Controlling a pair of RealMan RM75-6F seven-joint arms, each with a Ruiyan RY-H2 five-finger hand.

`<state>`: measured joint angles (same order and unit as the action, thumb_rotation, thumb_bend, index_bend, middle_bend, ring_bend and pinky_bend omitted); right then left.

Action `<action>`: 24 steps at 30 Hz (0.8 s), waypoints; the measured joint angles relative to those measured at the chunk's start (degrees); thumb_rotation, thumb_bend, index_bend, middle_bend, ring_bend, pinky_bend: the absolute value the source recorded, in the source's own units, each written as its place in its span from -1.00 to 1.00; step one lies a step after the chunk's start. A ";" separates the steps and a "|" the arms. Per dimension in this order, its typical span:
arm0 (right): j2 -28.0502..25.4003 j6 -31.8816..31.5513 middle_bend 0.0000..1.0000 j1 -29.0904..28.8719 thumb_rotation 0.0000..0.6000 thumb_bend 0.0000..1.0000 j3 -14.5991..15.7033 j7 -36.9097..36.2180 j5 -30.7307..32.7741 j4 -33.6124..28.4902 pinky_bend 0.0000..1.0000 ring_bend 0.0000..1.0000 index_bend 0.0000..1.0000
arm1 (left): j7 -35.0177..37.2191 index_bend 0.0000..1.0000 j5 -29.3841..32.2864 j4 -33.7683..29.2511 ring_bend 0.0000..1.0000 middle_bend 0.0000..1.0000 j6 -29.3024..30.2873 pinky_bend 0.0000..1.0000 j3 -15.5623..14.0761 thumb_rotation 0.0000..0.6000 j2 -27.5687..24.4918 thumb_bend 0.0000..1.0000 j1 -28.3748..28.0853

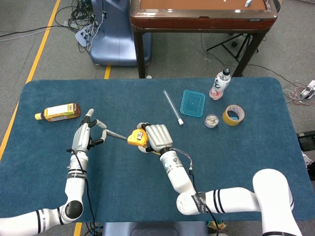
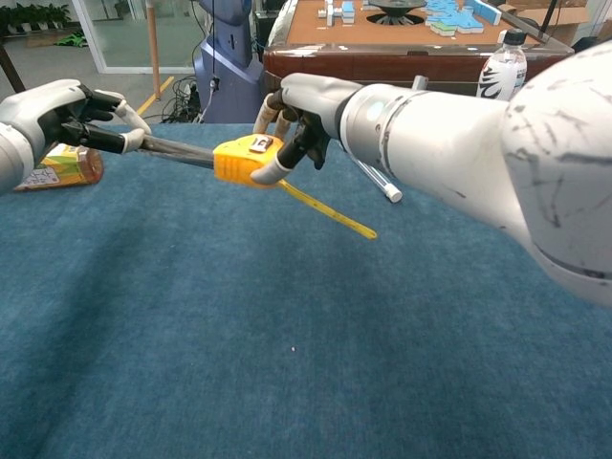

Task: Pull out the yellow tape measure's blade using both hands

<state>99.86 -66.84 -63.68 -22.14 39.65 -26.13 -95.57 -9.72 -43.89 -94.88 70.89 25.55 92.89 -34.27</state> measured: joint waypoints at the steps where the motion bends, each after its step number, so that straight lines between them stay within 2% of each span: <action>1: 0.00 0.04 0.60 0.00 1.00 0.63 -0.03 -0.05 0.02 0.01 -0.13 0.56 0.68 | 0.03 0.04 0.04 0.03 -1.00 -1.00 -0.04 -1.00 -0.01 1.00 0.00 -0.09 -0.03; 13: 0.03 0.40 0.60 0.02 1.00 0.63 -0.07 -0.49 0.04 0.46 -0.13 0.56 0.68 | 0.89 0.17 -0.30 0.58 -1.00 -1.00 -0.01 -1.00 0.03 1.00 -0.18 -0.05 -0.13; 24: -1.10 0.51 0.60 0.16 1.00 0.63 0.04 -0.42 -0.65 -0.59 -0.13 0.56 0.68 | 3.45 0.17 -1.73 0.42 -1.00 -1.00 0.32 -1.00 -0.08 1.00 -0.49 -0.03 0.63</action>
<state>98.76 -66.33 -63.52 -22.10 39.23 -26.79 -96.15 -6.27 -45.62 -94.45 71.22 25.48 92.40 -33.64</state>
